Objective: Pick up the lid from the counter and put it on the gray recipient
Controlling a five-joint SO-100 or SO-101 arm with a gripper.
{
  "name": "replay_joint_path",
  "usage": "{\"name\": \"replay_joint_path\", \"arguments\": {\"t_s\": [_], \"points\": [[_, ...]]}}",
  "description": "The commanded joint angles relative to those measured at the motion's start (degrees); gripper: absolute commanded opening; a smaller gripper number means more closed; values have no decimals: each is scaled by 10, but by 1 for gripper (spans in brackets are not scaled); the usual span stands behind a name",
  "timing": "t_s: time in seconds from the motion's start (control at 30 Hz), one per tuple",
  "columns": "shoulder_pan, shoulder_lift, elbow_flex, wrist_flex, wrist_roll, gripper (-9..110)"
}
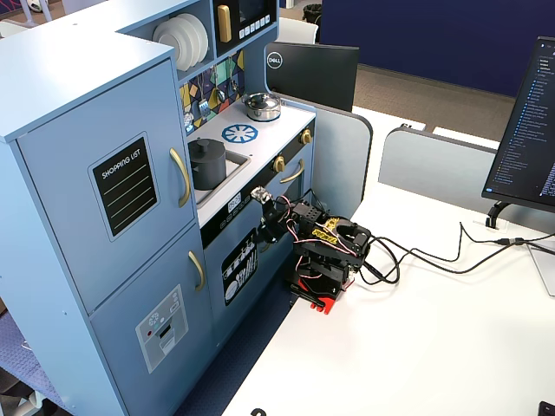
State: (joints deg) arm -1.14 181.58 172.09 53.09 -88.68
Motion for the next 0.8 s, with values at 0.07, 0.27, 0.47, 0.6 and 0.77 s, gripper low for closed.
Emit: {"name": "replay_joint_path", "arguments": {"t_s": [0.07,0.27,0.47,0.6,0.77], "points": [[19,4,-2,174,-59,0],[20,4,-2,323,-75,0],[9,5,-2,346,21,4],[11,5,-2,345,21,5],[11,5,-2,345,21,6]]}}
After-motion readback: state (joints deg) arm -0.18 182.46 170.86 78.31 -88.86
